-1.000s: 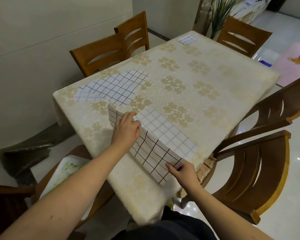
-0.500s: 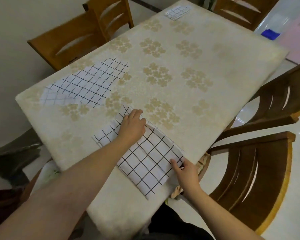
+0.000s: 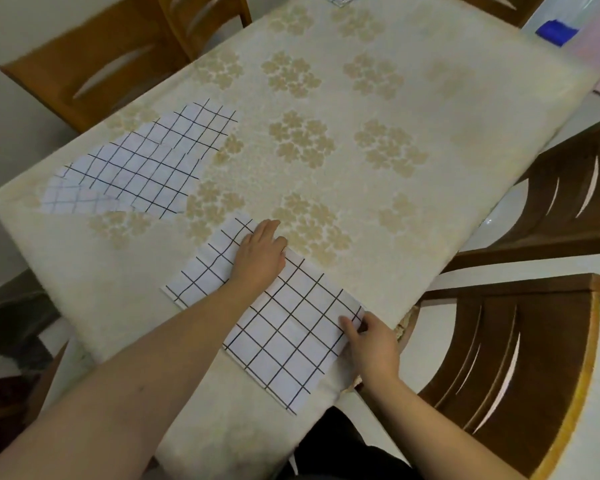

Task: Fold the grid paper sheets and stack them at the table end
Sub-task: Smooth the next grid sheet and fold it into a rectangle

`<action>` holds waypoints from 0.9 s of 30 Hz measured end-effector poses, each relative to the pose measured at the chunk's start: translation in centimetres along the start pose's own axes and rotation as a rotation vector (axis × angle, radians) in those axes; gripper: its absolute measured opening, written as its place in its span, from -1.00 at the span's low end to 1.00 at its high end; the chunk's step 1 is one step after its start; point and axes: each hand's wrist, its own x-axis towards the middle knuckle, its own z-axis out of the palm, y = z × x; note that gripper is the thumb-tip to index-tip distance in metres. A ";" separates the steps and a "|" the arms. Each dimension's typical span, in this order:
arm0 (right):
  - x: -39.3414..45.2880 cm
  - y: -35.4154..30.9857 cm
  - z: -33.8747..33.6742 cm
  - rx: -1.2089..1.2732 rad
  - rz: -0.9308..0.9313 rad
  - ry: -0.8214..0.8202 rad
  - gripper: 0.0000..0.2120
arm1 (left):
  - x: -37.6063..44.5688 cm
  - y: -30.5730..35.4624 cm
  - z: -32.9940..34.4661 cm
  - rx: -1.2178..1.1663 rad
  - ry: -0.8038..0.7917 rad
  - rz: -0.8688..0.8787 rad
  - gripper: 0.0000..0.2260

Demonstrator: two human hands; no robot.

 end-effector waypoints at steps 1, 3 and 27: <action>0.0 0.0 -0.1 -0.016 0.002 0.005 -0.65 | 0.0 -0.1 0.0 -0.015 -0.006 0.000 -0.78; 0.2 0.1 -0.1 -0.043 0.005 0.018 -0.65 | -0.2 -0.3 -0.1 -0.035 -0.019 -0.029 -0.66; 1.7 0.8 0.0 0.089 0.059 0.080 -0.77 | -14.5 -3.0 2.1 0.114 -0.211 -0.226 -0.40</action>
